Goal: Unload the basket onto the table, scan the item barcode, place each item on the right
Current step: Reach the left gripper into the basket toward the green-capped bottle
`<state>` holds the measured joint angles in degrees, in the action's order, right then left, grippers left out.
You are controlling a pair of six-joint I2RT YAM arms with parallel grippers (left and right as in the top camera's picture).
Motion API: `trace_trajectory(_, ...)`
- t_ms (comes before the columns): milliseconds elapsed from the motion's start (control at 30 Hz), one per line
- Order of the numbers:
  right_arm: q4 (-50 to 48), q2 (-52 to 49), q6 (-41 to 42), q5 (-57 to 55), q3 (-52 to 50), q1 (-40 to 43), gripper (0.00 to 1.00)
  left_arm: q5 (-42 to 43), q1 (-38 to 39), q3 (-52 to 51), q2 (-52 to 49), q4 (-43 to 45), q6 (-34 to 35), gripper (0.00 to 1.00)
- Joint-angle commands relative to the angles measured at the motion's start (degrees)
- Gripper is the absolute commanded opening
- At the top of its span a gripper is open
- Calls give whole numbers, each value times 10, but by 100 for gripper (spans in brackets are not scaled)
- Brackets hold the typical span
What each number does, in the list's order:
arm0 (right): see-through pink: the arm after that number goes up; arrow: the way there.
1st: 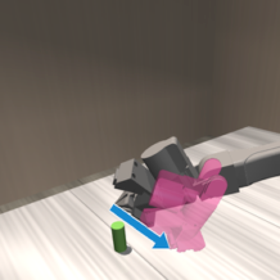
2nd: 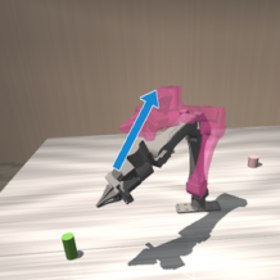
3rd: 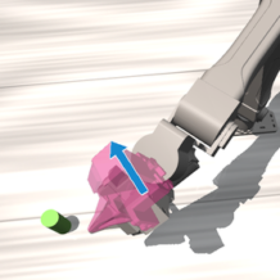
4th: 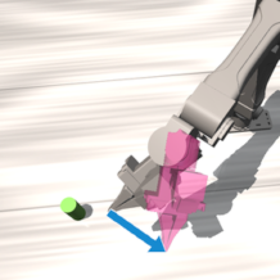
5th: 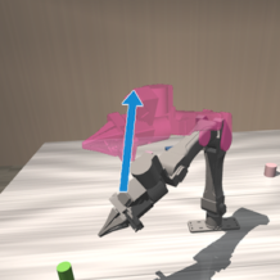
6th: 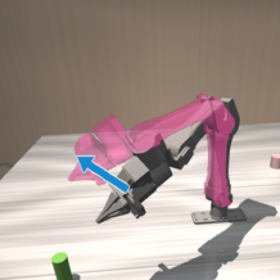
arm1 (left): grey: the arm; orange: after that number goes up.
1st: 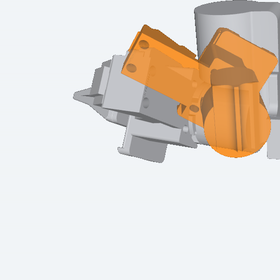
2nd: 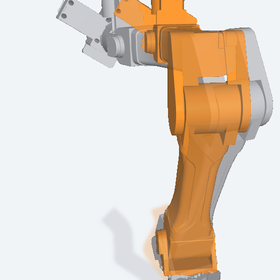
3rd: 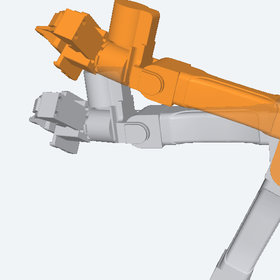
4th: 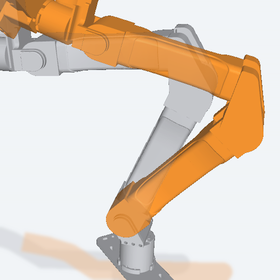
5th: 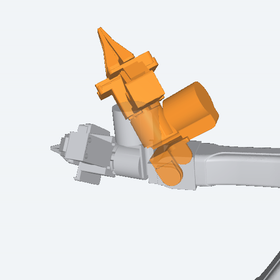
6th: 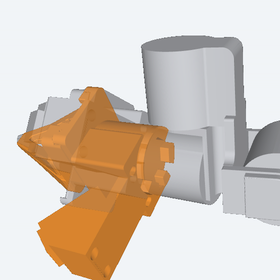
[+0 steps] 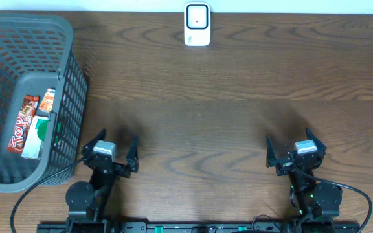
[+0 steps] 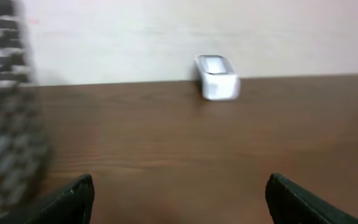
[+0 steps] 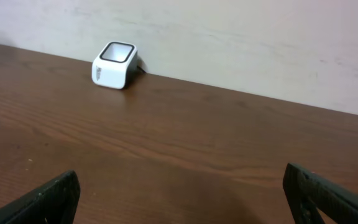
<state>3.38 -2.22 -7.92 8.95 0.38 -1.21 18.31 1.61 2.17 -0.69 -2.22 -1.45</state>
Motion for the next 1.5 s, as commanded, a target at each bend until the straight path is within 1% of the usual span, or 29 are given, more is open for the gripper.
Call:
trace_trajectory(0,3,-2,6,-5,-1,-4,99,139,-2,40,-16,-19,-16,87)
trace_trajectory(100,3,-2,6,-5,-1,-4,99,214,-2,93,-54,-22,-17,87)
trace_trajectory(233,3,-2,6,-5,-1,-4,99,275,-2,193,-120,-23,-16,87)
trace_trajectory(333,3,-2,6,-5,-1,-4,99,291,-2,285,-181,-35,30,87)
trace_trajectory(400,3,-2,6,-5,-1,-4,99,294,-2,340,-220,-65,58,87)
trace_trajectory(433,3,-2,6,-5,-1,-4,99,308,-2,358,-234,-78,61,87)
trace_trajectory(467,2,-2,6,-5,-1,-4,99,348,-2,376,-253,-87,61,87)
trace_trajectory(533,3,-2,6,-5,-1,-4,99,384,-2,379,-266,-88,61,87)
trace_trajectory(700,3,-2,6,-5,-1,-4,99,402,-2,379,-271,-97,65,87)
trace_trajectory(800,3,-2,6,-5,-1,-4,99,458,-2,379,-271,-84,65,87)
trace_trajectory(867,3,-2,6,-5,-1,-4,99,473,-2,379,-271,-76,65,87)
trace_trajectory(933,3,-2,6,-5,-1,-4,99,470,-2,384,-272,-68,66,87)
trace_trajectory(1033,3,-2,6,-5,-1,-4,99,470,-2,407,-275,-49,87,87)
trace_trajectory(1167,3,-2,6,-5,-1,-4,99,462,-5,482,-298,-51,104,87)
trace_trajectory(1233,3,-2,6,-5,-1,-4,99,432,-18,537,-322,-73,132,87)
trace_trajectory(1333,3,-2,6,-5,-1,-4,99,338,-51,626,-366,-158,151,87)
trace_trajectory(1400,3,-2,6,-5,-1,-4,99,249,-80,692,-404,-241,151,87)
trace_trajectory(1467,3,-2,6,-5,-1,-4,99,130,-114,764,-449,-334,144,87)
